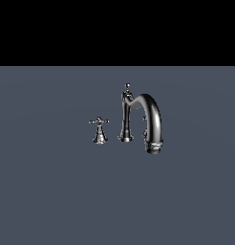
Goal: Turn on the faucet by rotating a designated handle.
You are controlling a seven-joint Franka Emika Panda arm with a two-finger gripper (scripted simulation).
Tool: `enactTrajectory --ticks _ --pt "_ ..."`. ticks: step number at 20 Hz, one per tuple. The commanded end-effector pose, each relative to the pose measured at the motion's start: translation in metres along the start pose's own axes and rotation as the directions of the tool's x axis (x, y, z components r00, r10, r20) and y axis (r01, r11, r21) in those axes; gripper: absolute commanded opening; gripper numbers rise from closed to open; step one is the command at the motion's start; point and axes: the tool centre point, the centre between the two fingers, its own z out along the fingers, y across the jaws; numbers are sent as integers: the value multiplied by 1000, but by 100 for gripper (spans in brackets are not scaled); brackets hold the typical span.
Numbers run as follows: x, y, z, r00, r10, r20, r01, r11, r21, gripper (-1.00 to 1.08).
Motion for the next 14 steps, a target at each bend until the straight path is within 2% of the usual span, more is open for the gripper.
enactTrajectory --ticks 1,2,3,4,5,6,7,8,9,10,11,12,13,14 --pt "-5 -8 9 1000 -20 22 20 1000 -10 -36" --pt "-2 4 29 998 11 63 -11 1000 1 -14" --pt "1 2 35 997 -5 80 6 1000 -5 -1" --pt "-4 21 55 990 34 140 -33 999 -5 12" --pt "-1 15 65 988 36 152 -35 999 -4 22" --pt "7 9 79 990 31 141 -30 1000 -6 25" --pt "11 22 99 984 55 169 -54 998 -12 23" --pt "18 22 101 986 37 161 -28 998 -58 17" --pt "17 53 122 976 97 196 -87 995 -58 8" --pt "17 29 144 971 47 236 -32 997 -64 1" --pt "30 62 140 976 91 197 -81 995 -57 8" --pt "37 72 148 975 64 211 -45 995 -92 -7" --pt "41 88 157 973 98 210 -84 994 -74 -20" --pt "54 93 162 973 136 186 -120 988 -95 -28"
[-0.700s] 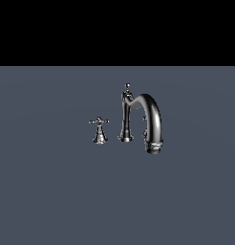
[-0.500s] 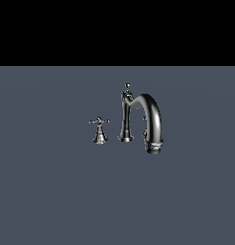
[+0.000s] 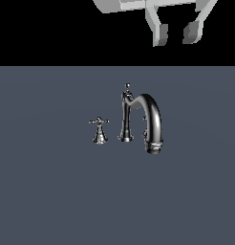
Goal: Turn on the faucet by rotating a designated handle.
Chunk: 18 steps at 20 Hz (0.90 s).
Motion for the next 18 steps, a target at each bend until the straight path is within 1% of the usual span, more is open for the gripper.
enactTrajectory --ticks 1,2,3,4,5,6,7,8,9,10,11,12,13,14,15,16,17,18 --pt "27 36 10 997 71 -28 -72 997 -14 -39" --pt "41 47 13 990 135 -44 -136 990 -29 -60" --pt "55 38 12 993 102 -64 -106 993 -55 -63" --pt "63 61 23 987 150 -66 -153 987 -55 -76" --pt "76 36 30 995 65 -77 -73 992 -105 -84" --pt "87 34 39 994 69 -83 -79 990 -116 -70" --pt "97 53 46 989 116 -92 -126 986 -112 -81" --pt "113 49 47 985 127 -116 -140 985 -106 -85" --pt "121 36 62 988 104 -113 -116 988 -106 -72" --pt "139 44 60 976 161 -144 -174 981 -82 -93" --pt "151 38 67 963 218 -157 -227 973 -38 -79" --pt "160 42 77 954 252 -160 -259 965 -27 -79" --pt "174 14 83 958 232 -168 -235 972 6 -34" --pt "180 36 100 931 327 -161 -326 945 36 20" --pt "176 53 101 920 359 -158 -356 933 45 20" --pt "193 67 94 907 378 -184 -382 924 13 48" --pt "212 68 93 908 356 -222 -361 932 19 62" --pt "196 55 138 915 369 -165 -375 927 -5 51"
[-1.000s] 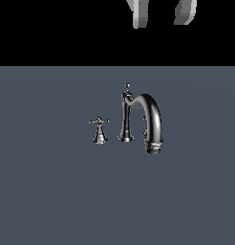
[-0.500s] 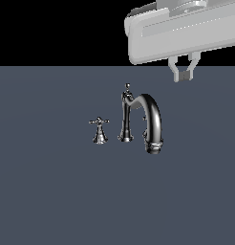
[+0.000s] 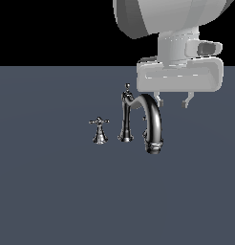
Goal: Turn on the faucet by rotating a designated handle.
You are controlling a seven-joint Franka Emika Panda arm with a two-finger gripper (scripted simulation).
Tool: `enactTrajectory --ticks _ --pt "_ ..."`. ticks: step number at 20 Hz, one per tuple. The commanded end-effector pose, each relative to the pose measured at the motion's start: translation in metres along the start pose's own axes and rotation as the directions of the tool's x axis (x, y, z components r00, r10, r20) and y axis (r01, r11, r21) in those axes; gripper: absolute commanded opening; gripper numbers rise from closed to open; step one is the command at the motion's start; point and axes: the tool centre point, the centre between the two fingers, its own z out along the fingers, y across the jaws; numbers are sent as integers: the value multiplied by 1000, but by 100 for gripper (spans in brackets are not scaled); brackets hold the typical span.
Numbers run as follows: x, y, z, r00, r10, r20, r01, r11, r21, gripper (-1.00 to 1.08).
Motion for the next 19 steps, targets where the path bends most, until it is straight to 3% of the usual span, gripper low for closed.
enactTrajectory --ticks 1,2,3,4,5,6,7,8,9,10,11,12,13,14,15,16,17,18,19 --pt "27 2 35 994 107 0 -107 994 -2 69" --pt "25 34 27 986 166 -13 -166 986 9 69" --pt "42 56 38 976 215 -32 -214 976 29 23" --pt "18 -23 53 993 120 -8 -120 992 42 73" --pt "18 -34 55 995 99 -2 -99 994 46 73" --pt "32 -33 61 989 150 -10 -148 986 77 30" --pt "33 13 89 997 70 -14 -70 997 36 12" --pt "31 -63 88 999 28 -47 -26 999 34 42" --pt "61 -55 86 991 97 -91 -90 993 71 56" --pt "84 -14 95 991 14 -130 -11 1000 21 -46" --pt "90 -15 91 985 -59 -160 55 998 -25 -46" --pt "110 -55 97 986 41 -159 -42 999 -2 -45" --pt "101 5 99 978 140 -156 -139 990 21 -45" --pt "112 77 100 977 99 -190 -106 994 -30 54" --pt "120 90 100 957 194 -214 -201 979 -14 87" --pt "119 92 99 957 196 -215 -204 979 -13 87" --pt "136 52 103 932 291 -218 -293 956 25 97" --pt "126 107 100 902 373 -217 -370 927 59 97" --pt "129 93 101 901 373 -224 -365 928 75 -63"
